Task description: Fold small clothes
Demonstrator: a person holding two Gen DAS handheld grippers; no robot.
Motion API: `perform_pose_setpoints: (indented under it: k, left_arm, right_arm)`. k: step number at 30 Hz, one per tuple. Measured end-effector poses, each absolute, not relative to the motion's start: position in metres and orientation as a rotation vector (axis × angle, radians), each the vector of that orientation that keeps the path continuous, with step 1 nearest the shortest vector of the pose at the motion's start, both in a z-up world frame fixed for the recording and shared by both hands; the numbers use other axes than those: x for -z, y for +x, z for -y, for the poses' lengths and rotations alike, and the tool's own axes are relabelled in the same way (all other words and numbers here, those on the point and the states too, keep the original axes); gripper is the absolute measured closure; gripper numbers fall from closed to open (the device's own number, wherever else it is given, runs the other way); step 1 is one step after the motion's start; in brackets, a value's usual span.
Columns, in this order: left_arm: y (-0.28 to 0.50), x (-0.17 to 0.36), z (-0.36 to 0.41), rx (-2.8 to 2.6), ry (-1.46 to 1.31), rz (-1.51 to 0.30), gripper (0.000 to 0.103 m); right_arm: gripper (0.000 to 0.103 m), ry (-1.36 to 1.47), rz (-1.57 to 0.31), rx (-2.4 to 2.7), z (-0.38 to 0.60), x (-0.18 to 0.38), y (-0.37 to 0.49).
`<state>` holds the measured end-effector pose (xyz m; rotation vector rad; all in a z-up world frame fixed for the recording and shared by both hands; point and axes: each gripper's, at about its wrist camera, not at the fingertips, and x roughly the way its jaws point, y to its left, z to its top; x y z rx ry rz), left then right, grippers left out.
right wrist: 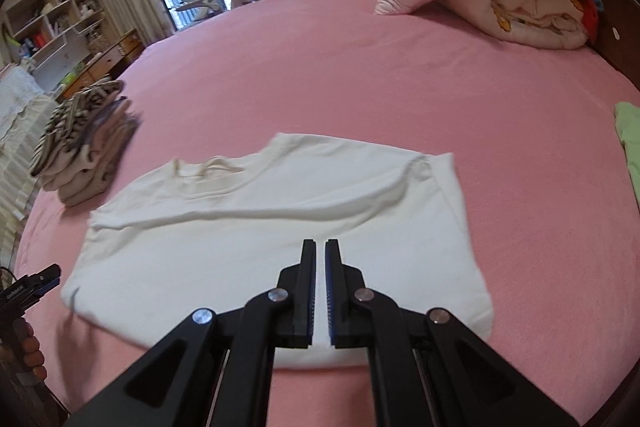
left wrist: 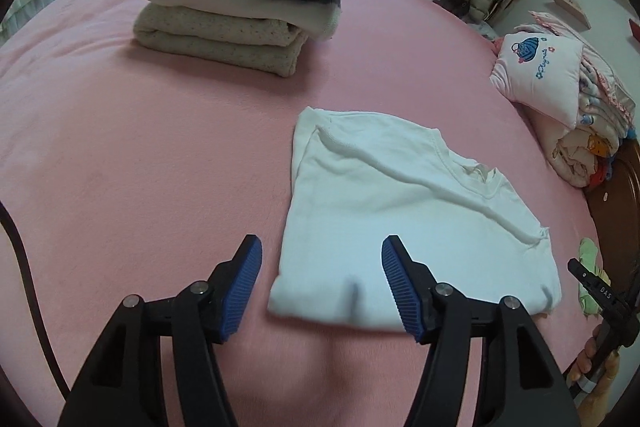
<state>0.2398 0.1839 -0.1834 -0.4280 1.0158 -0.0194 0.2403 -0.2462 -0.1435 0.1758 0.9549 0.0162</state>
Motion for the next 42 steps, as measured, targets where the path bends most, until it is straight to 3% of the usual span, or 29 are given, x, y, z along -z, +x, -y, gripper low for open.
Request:
perform_pose_setpoints:
  k: [5,8,15,26,42]
  left_arm:
    - [0.215,0.155,-0.185,0.017,-0.434,-1.018,0.04]
    - [0.206,0.139,-0.181,0.018,-0.439,-1.001,0.032]
    - [0.194,0.127,-0.177,0.045,-0.505,-0.967,0.031]
    - [0.189,0.186,-0.164,0.049,-0.691,-1.044,0.031]
    - [0.193,0.224,-0.144,0.025,-0.681,-1.111,0.031]
  right_arm:
    - [0.096,0.158,-0.978,-0.038,0.216,0.126,0.225]
    - [0.096,0.167,-0.97,-0.073,0.202,0.114,0.216]
    - [0.086,0.145,-0.937,-0.122,0.172,0.101,0.198]
    - [0.086,0.056,-0.859,-0.147,0.13,0.127,0.187]
    - [0.086,0.095,-0.894,-0.158,0.114,0.163,0.177]
